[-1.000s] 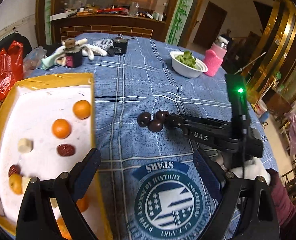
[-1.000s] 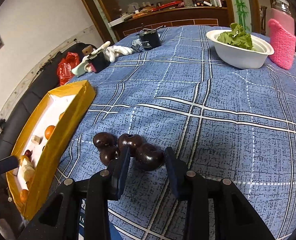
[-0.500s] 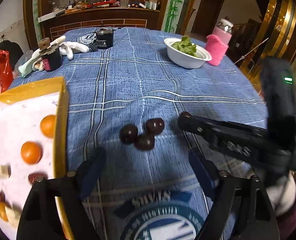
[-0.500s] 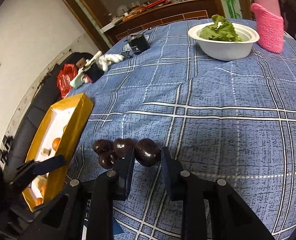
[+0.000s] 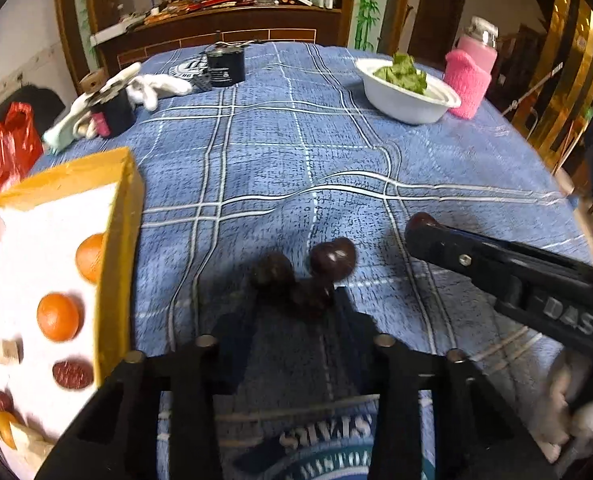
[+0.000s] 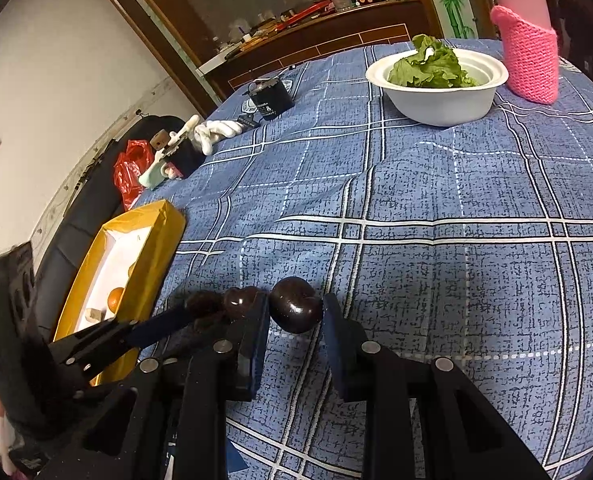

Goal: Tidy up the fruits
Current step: 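Grasp a dark round fruit with the right tool while the left tool grasps another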

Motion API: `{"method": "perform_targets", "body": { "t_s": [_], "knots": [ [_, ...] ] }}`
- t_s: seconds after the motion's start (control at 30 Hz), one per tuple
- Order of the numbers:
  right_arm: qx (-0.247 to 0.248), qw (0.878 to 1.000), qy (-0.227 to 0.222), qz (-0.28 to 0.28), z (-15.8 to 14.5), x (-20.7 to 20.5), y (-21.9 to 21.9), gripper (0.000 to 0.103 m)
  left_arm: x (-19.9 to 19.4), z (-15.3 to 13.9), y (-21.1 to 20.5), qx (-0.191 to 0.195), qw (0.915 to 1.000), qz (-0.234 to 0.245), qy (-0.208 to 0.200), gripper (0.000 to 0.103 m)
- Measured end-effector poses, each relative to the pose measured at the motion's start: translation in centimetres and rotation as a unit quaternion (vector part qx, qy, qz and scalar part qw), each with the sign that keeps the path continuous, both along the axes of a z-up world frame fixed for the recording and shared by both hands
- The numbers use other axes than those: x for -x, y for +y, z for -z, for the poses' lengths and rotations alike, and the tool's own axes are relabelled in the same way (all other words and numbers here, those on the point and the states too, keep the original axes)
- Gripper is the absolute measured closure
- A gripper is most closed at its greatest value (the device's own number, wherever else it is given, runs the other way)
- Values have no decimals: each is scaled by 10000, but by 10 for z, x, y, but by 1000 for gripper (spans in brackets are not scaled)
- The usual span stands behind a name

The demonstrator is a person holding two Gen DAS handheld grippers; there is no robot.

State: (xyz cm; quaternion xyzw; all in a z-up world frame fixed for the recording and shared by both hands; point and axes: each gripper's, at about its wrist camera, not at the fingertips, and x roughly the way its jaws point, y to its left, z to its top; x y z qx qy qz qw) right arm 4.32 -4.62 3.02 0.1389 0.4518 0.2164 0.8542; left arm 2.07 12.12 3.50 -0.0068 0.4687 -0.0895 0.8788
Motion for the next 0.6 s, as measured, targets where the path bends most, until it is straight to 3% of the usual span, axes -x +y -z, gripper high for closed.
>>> {"method": "perform_targets", "body": {
  "t_s": [0.23, 0.33, 0.47, 0.6],
  "knots": [
    [24, 9999, -124, -66, -2, 5, 5, 74, 39, -35, 56, 317, 9978, -500, -305, 93],
    [18, 9999, -130, -21, -1, 7, 8, 74, 45, -37, 70, 478, 9971, -540, -232, 91],
    [-107, 9999, -85, 75, -1, 9, 4, 74, 44, -33, 57, 419, 9985, -338, -141, 60],
    [-186, 9997, -137, 110, -5, 11, 0, 74, 32, -25, 19, 111, 9995, 143, -257, 56]
  ]
}}
